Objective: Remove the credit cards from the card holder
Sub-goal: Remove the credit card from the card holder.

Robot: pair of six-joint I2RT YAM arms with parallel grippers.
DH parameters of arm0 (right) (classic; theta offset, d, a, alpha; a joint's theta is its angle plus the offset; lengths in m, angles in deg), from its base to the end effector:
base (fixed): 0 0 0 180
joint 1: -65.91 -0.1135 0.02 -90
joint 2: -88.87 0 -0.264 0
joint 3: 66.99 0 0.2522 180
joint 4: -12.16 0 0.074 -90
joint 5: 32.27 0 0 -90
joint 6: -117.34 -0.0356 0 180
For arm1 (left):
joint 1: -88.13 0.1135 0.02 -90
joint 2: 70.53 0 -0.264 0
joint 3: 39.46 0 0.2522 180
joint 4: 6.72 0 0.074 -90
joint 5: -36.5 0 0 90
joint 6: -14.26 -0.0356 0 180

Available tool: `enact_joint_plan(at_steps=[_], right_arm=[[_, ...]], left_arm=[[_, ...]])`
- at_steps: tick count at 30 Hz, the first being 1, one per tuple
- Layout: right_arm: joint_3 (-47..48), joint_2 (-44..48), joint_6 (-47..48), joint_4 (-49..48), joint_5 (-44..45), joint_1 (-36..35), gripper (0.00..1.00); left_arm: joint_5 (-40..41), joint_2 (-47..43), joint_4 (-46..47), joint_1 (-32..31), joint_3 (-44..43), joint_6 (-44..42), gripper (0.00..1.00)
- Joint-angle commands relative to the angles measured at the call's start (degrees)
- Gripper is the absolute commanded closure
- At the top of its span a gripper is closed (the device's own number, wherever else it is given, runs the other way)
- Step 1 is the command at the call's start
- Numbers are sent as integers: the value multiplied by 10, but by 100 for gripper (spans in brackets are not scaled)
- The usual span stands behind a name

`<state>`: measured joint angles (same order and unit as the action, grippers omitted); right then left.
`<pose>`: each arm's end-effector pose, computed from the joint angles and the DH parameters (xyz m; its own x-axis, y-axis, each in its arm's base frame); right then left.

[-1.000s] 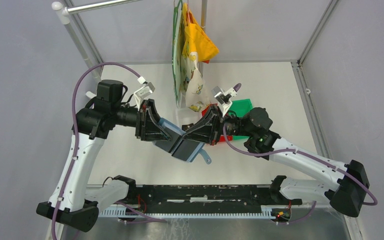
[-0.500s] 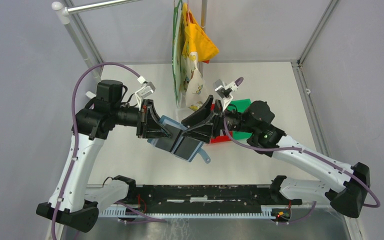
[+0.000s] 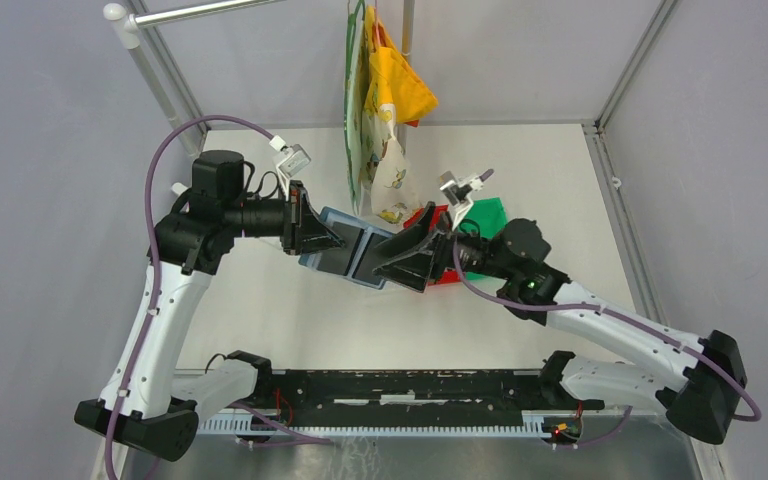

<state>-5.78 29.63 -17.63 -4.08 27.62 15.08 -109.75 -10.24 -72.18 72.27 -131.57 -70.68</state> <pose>0.1356 0.1947 0.3818 -0.5471 0.2965 -0.7828 -0.8269 -0.0460 0.5604 0.1665 -0.0781 0.4238 -0.6029 0.1204 -0.7887 0.7675 0.3573 -0.5322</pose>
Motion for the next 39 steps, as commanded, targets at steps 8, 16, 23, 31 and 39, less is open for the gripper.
enact_joint_plan(at_steps=[8,16,23,31,39], right_arm=[[-18,-51,-57,-115,-14,-31,36],[-14,-79,-66,-127,-11,-31,39],[-9,-90,-67,-132,-11,-31,40],[3,-119,-97,-181,-19,-31,44],[-6,-132,-124,-232,-7,-31,52]], left_arm=[[-48,4,56,0,-19,64,97],[-68,4,56,0,-25,76,96],[-77,3,57,0,-24,80,95],[-83,1,62,1,-24,86,92],[-85,-1,65,0,-22,86,92]])
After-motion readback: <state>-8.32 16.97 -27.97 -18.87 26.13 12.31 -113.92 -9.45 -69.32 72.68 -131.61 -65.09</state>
